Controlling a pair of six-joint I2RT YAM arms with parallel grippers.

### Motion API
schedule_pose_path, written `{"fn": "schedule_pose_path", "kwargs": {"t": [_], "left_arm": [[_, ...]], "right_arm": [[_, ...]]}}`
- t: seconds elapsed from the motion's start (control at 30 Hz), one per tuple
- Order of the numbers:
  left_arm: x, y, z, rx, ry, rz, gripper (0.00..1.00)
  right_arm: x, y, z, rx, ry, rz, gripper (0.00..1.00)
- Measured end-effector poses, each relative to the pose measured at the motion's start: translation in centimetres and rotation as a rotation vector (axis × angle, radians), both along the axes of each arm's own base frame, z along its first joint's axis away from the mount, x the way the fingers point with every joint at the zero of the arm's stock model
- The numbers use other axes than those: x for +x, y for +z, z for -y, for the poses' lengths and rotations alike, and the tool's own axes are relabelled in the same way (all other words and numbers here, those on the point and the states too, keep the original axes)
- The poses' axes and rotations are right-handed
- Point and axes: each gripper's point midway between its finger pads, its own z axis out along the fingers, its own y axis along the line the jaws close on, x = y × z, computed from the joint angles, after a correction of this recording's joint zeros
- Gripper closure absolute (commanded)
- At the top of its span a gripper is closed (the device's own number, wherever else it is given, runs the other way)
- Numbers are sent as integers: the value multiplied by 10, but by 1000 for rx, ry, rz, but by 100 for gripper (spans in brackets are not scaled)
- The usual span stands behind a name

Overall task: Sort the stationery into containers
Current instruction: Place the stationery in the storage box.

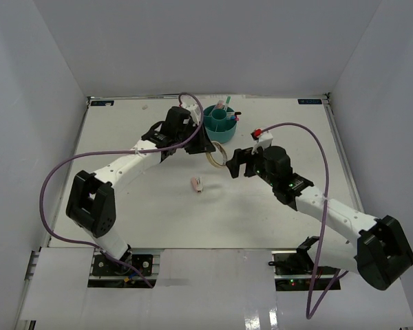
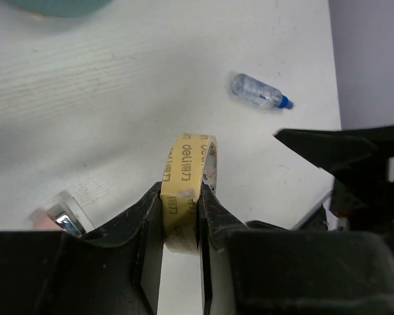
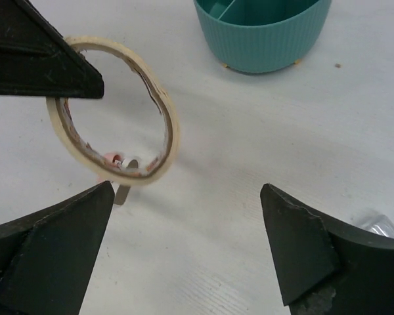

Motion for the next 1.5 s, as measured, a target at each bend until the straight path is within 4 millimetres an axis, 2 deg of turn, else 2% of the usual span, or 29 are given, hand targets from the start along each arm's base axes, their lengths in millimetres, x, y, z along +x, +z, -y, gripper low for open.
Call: {"fn": "schedule_pose_path", "kwargs": {"t": [0.07,0.23,0.33,0.47,0.57,0.77,0.9,1.13,1.3,1.5], "left_arm": [[11,6,-7,37,51,34,94],[47,36,-28,116,230,155,94],[70,56,-39,142,340,219,95],[103,73,-43,157,453,271,96],[125,70,-40,173,510,278,97],[153,38,-41,259,594,236,98],[155,21,-49,312,631,206,98],[158,26,-52,321,672,214,98],[163,26,-47,319,682,219,97],[171,7,-38,335,677,202,94]], "right_arm": [[-3,11,9,4,-33,18,10],[-7,40,29,49,-118,81,10],[-8,36,37,52,-160,75,10],[-11,16,44,30,-193,31,10],[-13,6,48,16,-206,4,10],[-13,2,50,22,-226,-7,10],[-14,1,50,25,-228,-13,10],[-18,-13,53,13,-228,-33,10],[-19,-16,53,17,-229,-33,10],[-19,-15,53,25,-230,-30,10]]}}
